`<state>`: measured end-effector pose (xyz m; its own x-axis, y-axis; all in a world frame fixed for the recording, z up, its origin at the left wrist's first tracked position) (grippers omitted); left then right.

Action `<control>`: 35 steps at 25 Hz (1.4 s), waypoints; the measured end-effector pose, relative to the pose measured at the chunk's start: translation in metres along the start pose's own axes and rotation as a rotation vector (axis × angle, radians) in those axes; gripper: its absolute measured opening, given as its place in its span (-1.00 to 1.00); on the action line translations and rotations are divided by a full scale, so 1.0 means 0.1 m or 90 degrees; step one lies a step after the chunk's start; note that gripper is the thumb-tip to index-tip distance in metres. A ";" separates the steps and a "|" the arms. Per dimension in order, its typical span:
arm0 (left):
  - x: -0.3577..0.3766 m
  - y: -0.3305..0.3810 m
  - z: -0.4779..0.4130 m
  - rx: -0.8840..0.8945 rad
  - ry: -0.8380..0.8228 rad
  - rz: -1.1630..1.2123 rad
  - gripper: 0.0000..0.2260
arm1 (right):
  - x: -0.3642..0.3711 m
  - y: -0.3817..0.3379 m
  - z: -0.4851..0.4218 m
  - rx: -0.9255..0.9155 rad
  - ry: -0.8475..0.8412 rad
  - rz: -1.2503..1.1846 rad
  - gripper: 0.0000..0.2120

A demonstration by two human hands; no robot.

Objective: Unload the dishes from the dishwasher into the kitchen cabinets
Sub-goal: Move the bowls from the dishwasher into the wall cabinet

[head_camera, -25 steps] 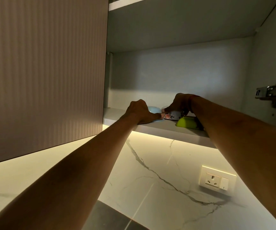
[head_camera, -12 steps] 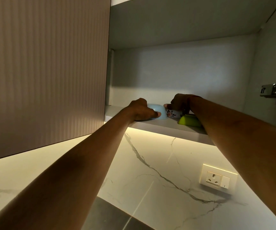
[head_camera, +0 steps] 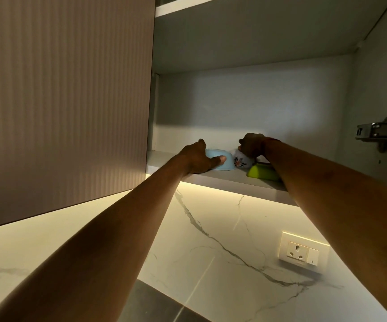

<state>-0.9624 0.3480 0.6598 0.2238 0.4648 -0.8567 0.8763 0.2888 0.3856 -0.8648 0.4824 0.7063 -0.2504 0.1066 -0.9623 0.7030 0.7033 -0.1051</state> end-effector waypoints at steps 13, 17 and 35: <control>-0.12 0.23 0.82 0.078 0.359 0.068 -0.60 | -0.18 -0.56 1.02 -0.231 0.278 -0.014 -0.63; -0.08 0.35 1.19 0.109 0.346 -0.005 -0.57 | -0.11 -0.58 1.62 -0.252 0.352 0.005 -0.61; 1.35 1.65 3.43 0.330 0.130 0.140 -0.45 | 0.92 0.73 4.74 -0.050 0.234 -0.020 -0.42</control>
<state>-0.6413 0.1712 0.4904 0.3826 0.6335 -0.6726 0.9239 -0.2553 0.2851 -0.5211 0.2104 0.4914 -0.5025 0.3193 -0.8034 0.6419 0.7604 -0.0992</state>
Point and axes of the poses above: each hand's wrist, its own z-axis away from the middle knuckle, its own x-axis out of the palm, y = z × x, the point moved 6 cm from there along -z, towards the middle knuckle, and after that the axes turned 7 degrees about -y, right-handed, at the moved point
